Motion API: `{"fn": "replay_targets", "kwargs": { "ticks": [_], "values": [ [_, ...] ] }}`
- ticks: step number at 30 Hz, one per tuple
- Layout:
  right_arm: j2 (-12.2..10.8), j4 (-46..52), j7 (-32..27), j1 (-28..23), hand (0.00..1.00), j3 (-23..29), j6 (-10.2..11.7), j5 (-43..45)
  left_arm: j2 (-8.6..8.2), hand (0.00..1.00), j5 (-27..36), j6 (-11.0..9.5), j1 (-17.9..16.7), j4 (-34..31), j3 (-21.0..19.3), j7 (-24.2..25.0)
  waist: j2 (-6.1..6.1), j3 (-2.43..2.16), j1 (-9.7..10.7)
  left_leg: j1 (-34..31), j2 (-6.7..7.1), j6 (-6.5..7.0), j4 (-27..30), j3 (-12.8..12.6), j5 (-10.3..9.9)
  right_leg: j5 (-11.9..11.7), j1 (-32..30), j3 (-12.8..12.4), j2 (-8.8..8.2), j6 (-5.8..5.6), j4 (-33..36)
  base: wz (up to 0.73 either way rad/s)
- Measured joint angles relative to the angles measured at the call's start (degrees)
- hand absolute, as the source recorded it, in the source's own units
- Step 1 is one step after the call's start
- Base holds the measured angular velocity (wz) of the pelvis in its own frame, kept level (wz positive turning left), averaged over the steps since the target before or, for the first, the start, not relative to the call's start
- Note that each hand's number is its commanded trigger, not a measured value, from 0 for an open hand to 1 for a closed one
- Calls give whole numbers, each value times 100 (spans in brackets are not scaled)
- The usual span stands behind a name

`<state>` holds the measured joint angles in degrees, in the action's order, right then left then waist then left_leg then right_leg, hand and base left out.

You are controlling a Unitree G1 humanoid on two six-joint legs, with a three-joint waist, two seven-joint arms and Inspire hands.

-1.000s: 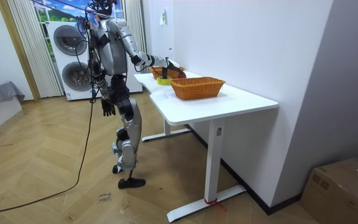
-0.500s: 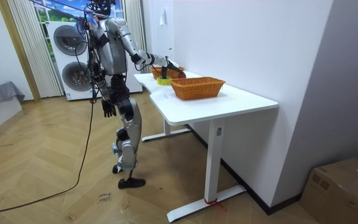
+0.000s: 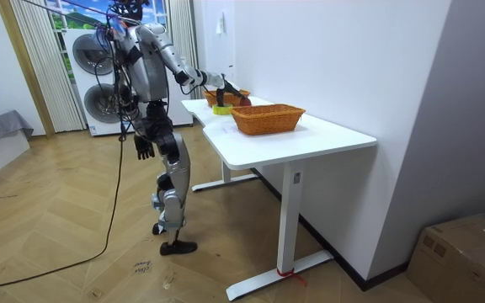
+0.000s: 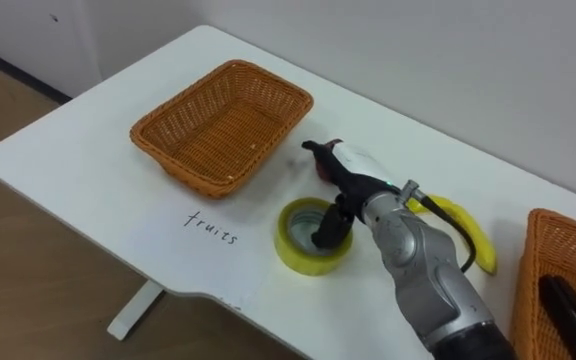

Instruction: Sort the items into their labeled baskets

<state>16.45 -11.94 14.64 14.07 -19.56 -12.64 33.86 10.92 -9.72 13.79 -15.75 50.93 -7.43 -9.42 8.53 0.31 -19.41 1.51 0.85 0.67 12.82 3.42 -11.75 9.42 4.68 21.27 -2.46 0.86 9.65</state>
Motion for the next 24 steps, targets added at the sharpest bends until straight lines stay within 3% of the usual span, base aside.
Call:
{"fn": "replay_targets", "kwargs": {
  "ticks": [2,8,24],
  "values": [
    [0,-45,4,45,100,3,0,37,5,0,0,0,5,-2,0,0,0,0,1,0,8,32,-1,0,18,-1,-4,-10,-2,-9,-3,0],
    [83,-99,28,111,100,41,-120,260,22,0,0,-9,96,103,36,-19,-1,-1,-8,8,-1,32,-8,-1,20,-3,10,2,9,-9,1,0],
    [78,-71,61,157,100,33,-122,249,58,0,1,-16,146,208,91,-126,-2,-3,-23,24,-17,31,-7,1,19,-34,55,-1,24,-1,29,0]
  ]
}}
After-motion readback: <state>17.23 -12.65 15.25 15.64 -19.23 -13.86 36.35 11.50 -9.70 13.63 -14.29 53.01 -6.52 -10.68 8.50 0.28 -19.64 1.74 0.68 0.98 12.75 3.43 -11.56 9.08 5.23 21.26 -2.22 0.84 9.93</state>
